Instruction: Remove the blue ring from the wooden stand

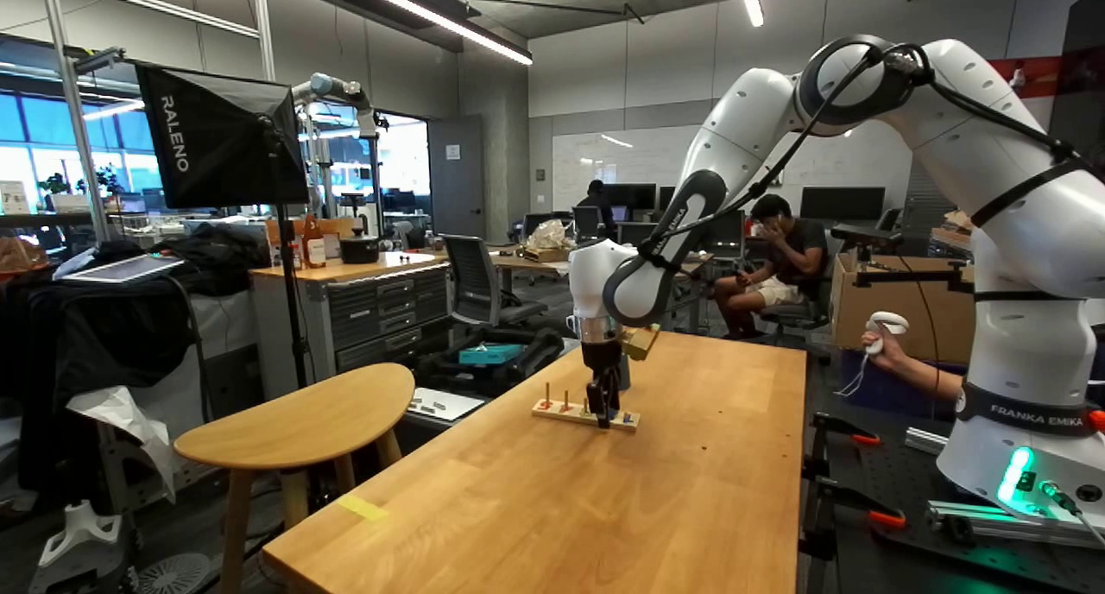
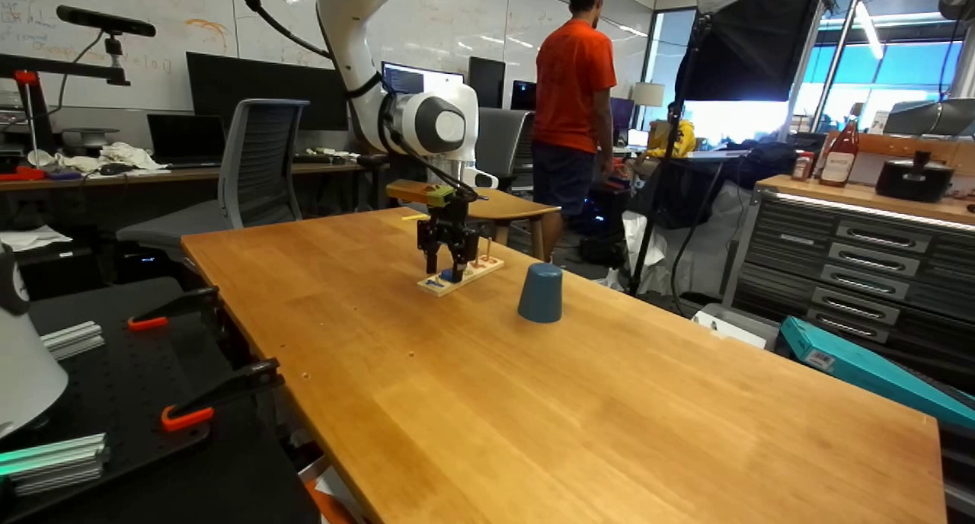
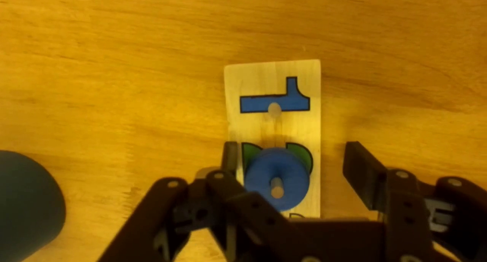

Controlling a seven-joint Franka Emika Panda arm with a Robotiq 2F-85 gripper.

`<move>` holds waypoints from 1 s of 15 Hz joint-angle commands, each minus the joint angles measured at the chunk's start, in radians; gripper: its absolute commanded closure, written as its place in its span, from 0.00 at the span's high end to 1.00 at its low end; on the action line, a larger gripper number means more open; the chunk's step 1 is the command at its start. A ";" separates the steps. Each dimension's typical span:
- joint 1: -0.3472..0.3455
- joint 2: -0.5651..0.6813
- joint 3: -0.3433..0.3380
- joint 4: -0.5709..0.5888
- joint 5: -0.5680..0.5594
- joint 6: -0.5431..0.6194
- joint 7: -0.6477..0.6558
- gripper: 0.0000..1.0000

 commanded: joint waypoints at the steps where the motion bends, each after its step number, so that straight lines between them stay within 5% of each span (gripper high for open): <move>1: -0.021 0.025 0.018 0.018 0.059 0.018 -0.015 1.00; 15: -0.048 0.023 0.027 0.040 0.129 0.028 -0.028 1.00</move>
